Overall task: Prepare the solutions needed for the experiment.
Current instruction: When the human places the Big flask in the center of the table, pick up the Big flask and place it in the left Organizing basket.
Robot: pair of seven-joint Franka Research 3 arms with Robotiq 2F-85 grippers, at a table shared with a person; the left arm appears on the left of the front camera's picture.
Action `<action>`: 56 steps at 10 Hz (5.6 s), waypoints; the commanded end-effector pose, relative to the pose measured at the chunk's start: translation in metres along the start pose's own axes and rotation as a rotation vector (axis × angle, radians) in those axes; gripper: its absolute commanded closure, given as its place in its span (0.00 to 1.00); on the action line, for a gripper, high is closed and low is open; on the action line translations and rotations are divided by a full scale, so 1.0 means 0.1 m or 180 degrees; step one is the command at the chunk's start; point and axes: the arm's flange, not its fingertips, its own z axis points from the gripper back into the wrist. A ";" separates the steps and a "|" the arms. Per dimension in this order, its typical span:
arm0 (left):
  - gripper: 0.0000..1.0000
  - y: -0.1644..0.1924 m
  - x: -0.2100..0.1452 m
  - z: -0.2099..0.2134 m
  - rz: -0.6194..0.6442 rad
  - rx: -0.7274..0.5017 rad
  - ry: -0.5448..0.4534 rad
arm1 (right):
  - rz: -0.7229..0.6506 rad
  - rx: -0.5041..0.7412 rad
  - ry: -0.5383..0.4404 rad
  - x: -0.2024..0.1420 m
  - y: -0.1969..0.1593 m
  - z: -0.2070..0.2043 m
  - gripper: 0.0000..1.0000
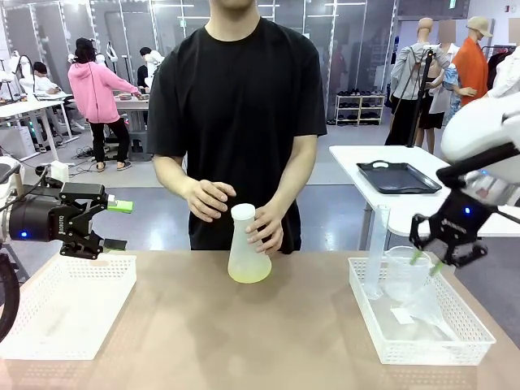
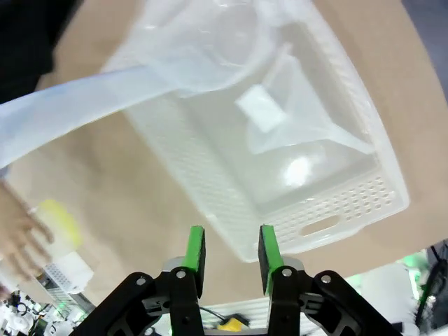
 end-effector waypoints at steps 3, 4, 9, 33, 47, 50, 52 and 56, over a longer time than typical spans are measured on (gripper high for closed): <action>0.00 -0.03 0.00 -0.02 0.0045 -0.0088 -0.0028 | 0.0496 0.1420 -0.0199 -0.71 0.33 0.49 0.59; 0.00 -0.03 0.00 -0.02 0.0045 -0.0088 -0.0028 | 0.0522 0.1662 -0.0225 -0.80 0.35 0.59 0.59; 0.00 -0.03 0.00 -0.02 0.0045 -0.0088 -0.0028 | 0.1127 0.2778 0.0569 -0.88 0.11 0.56 0.39; 0.00 0.18 0.25 -0.33 -0.1240 -0.0431 0.0471 | 0.1356 0.3174 0.0883 -0.88 0.04 0.38 0.34; 0.00 0.59 0.55 -1.05 -0.2596 -0.0538 0.0299 | 0.1356 0.3174 0.0883 -0.88 0.04 0.38 0.34; 0.00 0.69 0.51 -1.38 -0.3561 -0.0794 0.0285 | 0.1356 0.3174 0.0883 -0.88 0.04 0.38 0.34; 0.00 0.75 0.50 -1.59 -0.4039 -0.0769 0.0233 | 0.1356 0.3174 0.0883 -0.88 0.04 0.38 0.34; 0.00 0.74 0.43 -1.64 -0.4044 -0.0901 0.0396 | 0.1356 0.3174 0.0883 -0.88 0.04 0.38 0.34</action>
